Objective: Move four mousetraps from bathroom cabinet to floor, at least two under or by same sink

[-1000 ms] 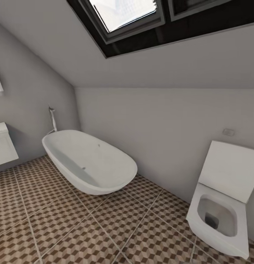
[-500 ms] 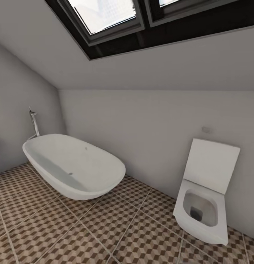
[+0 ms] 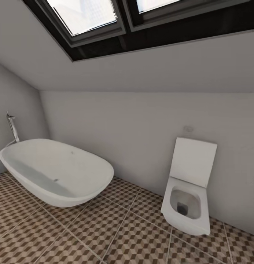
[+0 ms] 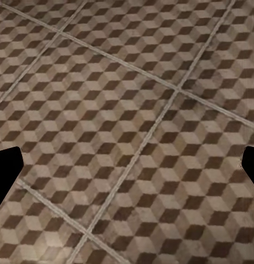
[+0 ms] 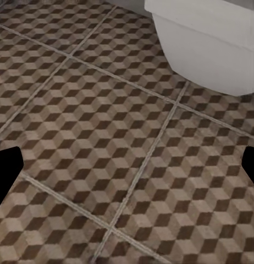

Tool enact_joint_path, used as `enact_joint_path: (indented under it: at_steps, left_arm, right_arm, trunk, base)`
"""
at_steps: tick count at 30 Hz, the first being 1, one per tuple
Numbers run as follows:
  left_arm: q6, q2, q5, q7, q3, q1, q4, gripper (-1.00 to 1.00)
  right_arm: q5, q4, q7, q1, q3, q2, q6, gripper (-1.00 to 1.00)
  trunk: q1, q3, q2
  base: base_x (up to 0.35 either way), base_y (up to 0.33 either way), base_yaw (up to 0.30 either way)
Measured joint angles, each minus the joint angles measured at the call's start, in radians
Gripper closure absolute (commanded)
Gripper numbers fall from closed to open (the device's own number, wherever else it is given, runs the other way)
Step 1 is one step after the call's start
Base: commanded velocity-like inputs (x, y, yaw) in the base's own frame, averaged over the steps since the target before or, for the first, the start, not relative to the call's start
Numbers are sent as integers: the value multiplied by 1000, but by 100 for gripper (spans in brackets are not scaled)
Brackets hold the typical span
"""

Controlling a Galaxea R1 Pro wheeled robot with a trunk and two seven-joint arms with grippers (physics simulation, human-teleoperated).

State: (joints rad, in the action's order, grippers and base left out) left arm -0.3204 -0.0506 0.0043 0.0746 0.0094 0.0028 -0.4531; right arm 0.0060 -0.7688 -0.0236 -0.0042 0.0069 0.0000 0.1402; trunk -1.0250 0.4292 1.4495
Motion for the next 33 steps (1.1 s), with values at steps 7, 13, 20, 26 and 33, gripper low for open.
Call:
enact_joint_path:
  at_steps: [7,13,20,26,33]
  left_arm:
    - [0,0,0,0,0,0,1,-100]
    - [0,0,0,0,0,0,1,-100]
    - [0,0,0,-1,0,0,1,-100]
    - [0,0,0,0,-1,0,1,-100]
    - [0,0,0,0,-1,0,1,-100]
  right_arm:
    - [0,0,0,0,0,0,0,-100]
    - [1,0,0,0,0,-1,0,-100]
    - [1,0,0,0,0,-1,0,-100]
    - [1,0,0,0,0,-1,0,-100]
    - [1,0,0,0,0,-1,0,-100]
  trunk:
    - [0,-7,0]
    - [0,-10,0]
    - [0,-10,0]
    - [0,-8,0]
    - [0,-5,0]
  base:
    - [0,113,-240]
    - [0,52,-240]
    - [0,7,-240]
    - [0,1,-243]
    - [0,0,-257]
